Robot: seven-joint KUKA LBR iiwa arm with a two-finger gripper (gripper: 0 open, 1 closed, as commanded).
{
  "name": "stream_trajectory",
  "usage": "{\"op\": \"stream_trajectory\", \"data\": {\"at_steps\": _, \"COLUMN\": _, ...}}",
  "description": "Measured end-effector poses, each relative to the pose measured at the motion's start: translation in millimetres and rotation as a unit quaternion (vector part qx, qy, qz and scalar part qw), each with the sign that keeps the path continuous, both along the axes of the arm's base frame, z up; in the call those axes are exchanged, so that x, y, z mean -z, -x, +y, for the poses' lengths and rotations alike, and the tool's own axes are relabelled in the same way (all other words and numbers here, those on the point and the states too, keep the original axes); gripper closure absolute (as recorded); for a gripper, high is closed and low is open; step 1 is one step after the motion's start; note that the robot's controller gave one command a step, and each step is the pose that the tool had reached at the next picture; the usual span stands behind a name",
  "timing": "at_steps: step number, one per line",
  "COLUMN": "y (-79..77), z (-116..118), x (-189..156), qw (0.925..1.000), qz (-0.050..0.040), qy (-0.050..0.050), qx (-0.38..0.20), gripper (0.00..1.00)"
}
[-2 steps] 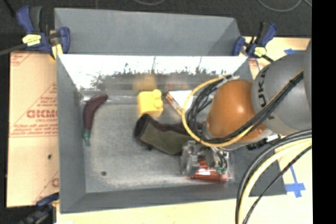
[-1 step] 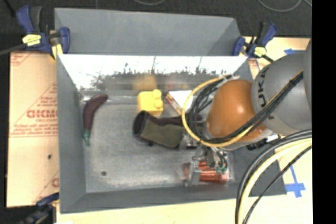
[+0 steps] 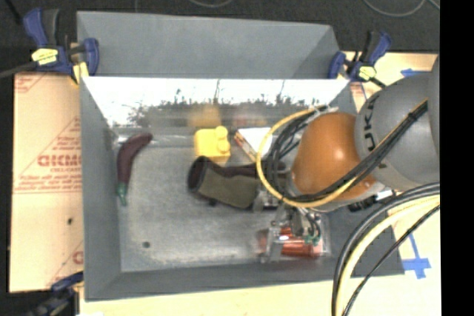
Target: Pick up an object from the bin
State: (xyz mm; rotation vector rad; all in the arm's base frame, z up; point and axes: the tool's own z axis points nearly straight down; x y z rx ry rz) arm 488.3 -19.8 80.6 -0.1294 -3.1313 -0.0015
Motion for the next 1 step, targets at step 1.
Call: {"op": "stream_trajectory", "data": {"at_steps": 1, "y": 7.8, "z": -84.1, "x": 9.8, "qw": 0.9957, "qz": -0.0005, "qy": -0.003, "qx": -0.093, "gripper": 1.00}}
